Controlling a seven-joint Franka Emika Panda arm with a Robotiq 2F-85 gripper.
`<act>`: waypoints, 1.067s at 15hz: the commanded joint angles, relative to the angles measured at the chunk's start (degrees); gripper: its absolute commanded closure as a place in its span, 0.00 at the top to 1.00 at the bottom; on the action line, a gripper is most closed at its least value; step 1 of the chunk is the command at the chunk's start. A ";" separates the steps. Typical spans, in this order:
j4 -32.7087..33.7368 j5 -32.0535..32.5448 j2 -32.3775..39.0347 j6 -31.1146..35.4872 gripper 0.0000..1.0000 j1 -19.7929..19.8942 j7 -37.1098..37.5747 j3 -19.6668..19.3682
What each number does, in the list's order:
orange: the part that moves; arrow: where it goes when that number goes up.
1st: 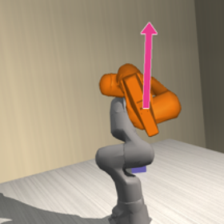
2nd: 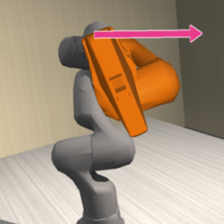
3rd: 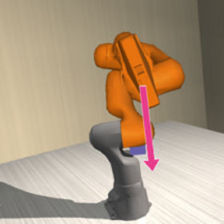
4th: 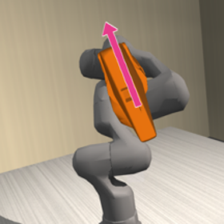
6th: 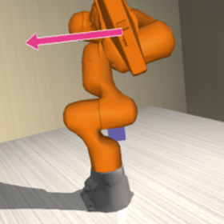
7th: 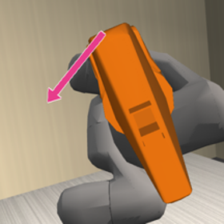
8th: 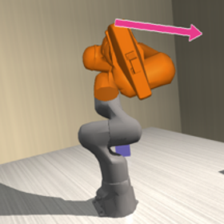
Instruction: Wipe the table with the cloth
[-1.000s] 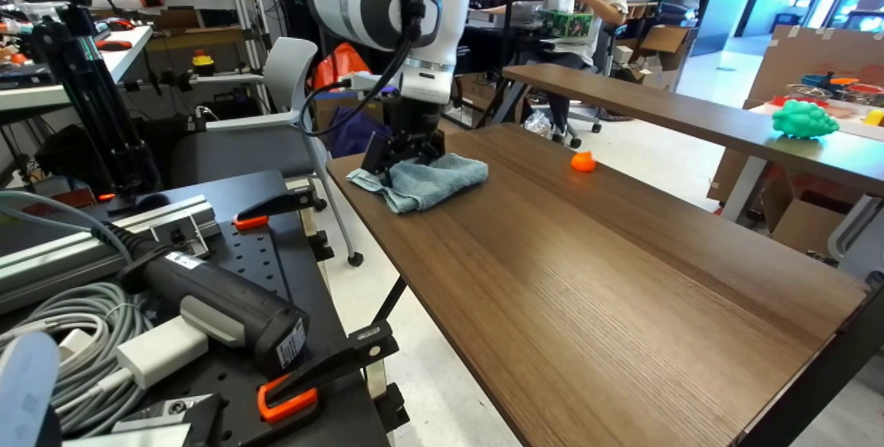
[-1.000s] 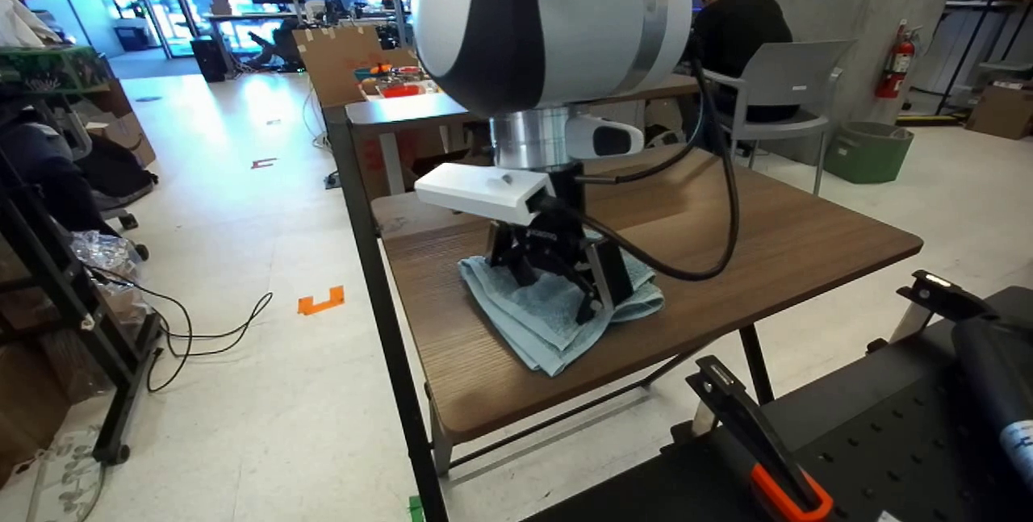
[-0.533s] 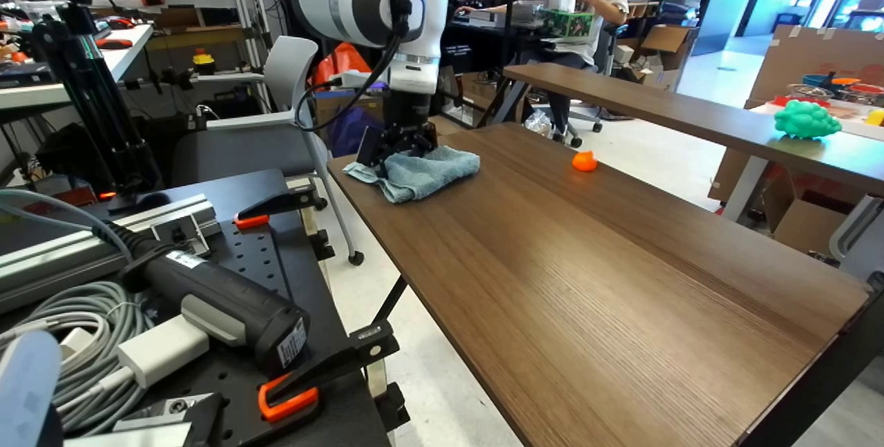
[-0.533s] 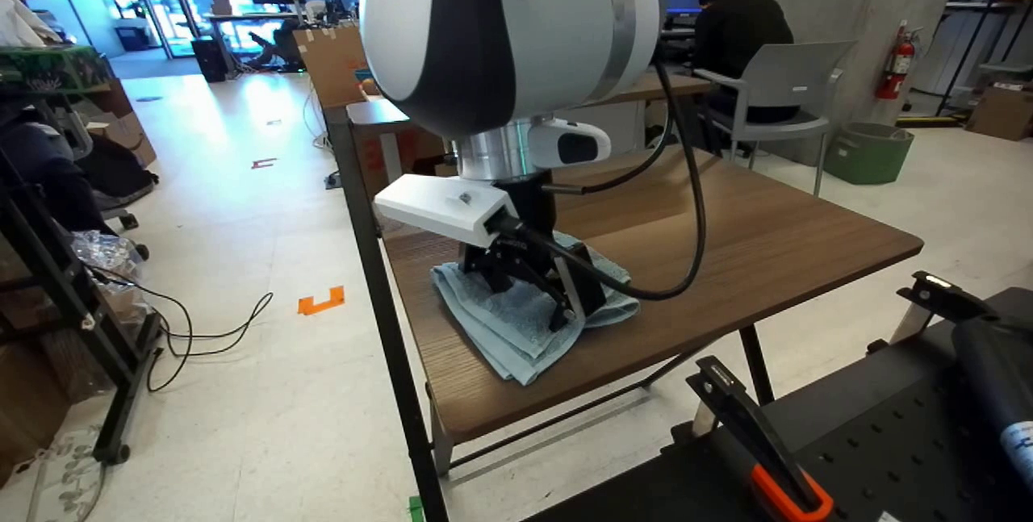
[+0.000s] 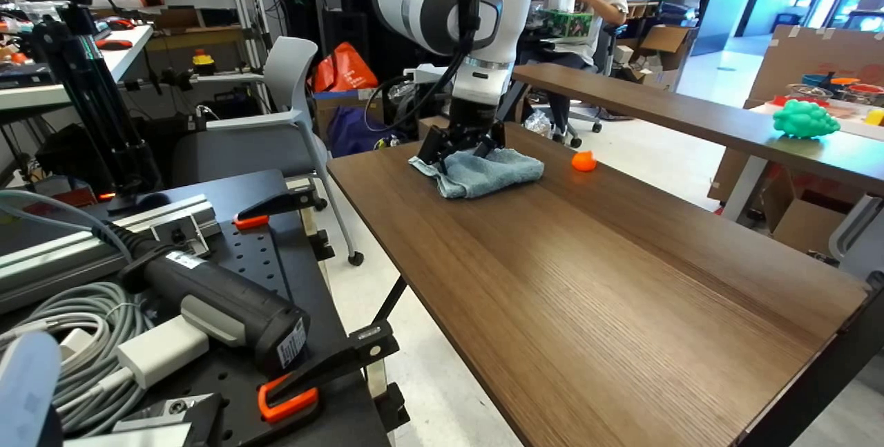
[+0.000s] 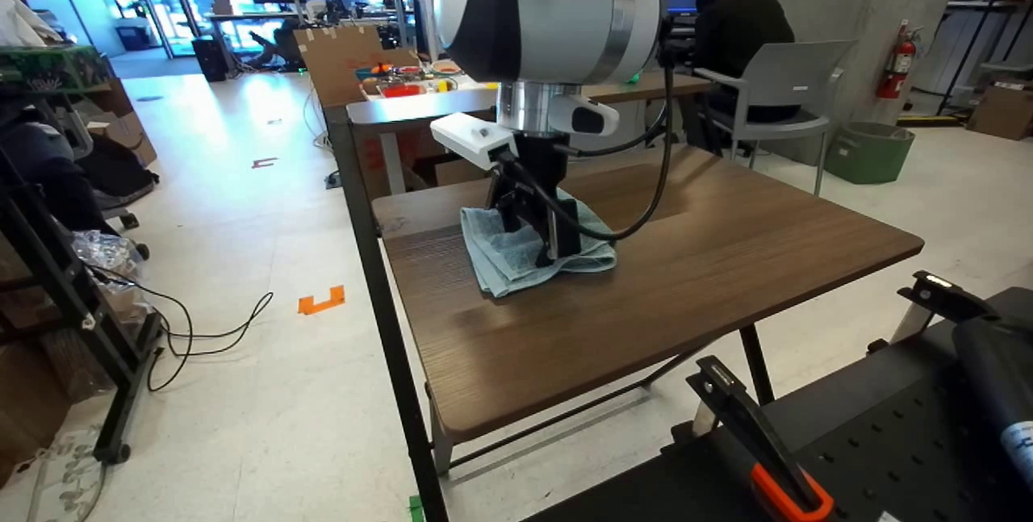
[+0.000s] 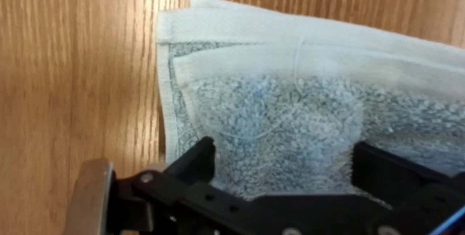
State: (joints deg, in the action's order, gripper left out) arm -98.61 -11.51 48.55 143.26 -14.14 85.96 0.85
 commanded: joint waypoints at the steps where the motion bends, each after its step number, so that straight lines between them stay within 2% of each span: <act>1: 0.05 -0.14 0.02 -0.15 1.00 -0.34 -0.06 -0.14; 6: 1.04 -2.76 2.50 3.96 1.00 2.11 0.68 -0.33; 11: 10.55 -9.82 6.18 -0.18 1.00 6.87 1.36 3.20; 16: 17.09 -13.23 9.01 -3.13 1.00 7.23 0.59 7.38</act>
State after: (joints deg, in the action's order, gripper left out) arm -87.17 -22.21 54.23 142.88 -7.42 86.92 5.48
